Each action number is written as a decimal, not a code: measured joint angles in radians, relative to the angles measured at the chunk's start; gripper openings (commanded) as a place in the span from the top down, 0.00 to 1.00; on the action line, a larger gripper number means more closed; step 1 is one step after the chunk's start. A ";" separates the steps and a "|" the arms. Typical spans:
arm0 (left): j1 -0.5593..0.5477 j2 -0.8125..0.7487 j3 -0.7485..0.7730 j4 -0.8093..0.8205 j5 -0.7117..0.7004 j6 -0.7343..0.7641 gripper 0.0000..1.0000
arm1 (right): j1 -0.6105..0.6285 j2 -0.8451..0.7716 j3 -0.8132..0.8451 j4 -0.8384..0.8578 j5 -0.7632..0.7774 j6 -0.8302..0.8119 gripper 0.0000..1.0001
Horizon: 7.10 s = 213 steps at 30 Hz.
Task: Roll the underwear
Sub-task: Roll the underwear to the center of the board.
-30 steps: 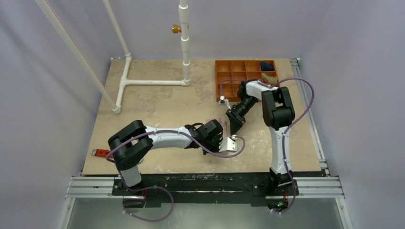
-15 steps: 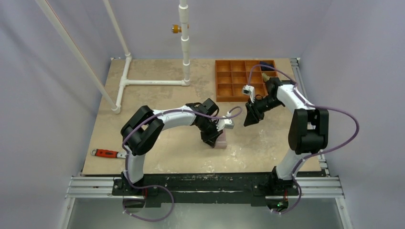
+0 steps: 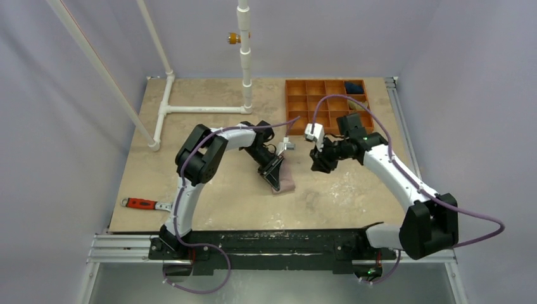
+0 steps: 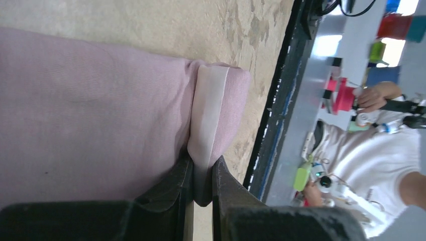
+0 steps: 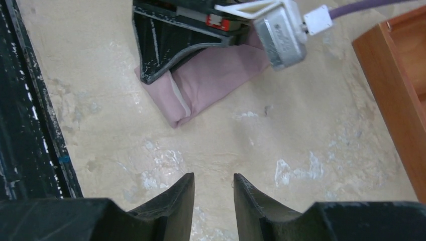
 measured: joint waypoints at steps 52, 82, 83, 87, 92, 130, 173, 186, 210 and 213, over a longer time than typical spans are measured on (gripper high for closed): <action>0.063 0.083 0.040 -0.145 0.087 -0.089 0.66 | 0.592 0.379 -0.009 0.275 0.418 0.041 1.00; 0.135 0.126 0.183 -0.147 0.029 -0.282 0.55 | 0.597 0.400 0.042 0.193 0.372 0.098 1.00; 0.135 0.127 0.184 -0.147 0.029 -0.285 0.55 | 0.598 0.401 0.047 0.187 0.372 0.096 1.00; 0.135 0.130 0.192 -0.151 0.023 -0.299 0.55 | 0.598 0.418 0.082 0.148 0.370 0.085 1.00; 0.134 0.132 0.195 -0.153 0.017 -0.303 0.55 | 0.601 0.449 0.137 0.097 0.359 0.067 1.00; 0.128 -0.008 0.146 -0.210 -0.233 -0.127 0.38 | 0.452 0.641 0.232 0.014 -0.097 0.045 1.00; 0.401 -0.795 -0.409 0.105 -0.469 -0.030 0.37 | 0.293 0.951 0.467 -0.455 -0.318 -0.081 1.00; -0.095 -0.932 -0.575 0.327 -0.521 0.170 0.36 | 0.272 1.118 0.614 -0.733 -0.323 -0.234 1.00; -0.476 -0.564 -0.575 0.588 -0.890 0.290 0.43 | 0.273 1.134 0.637 -0.759 -0.306 -0.238 1.00; -0.476 -0.550 -0.574 0.598 -0.895 0.292 0.49 | 0.273 1.134 0.637 -0.760 -0.304 -0.238 1.00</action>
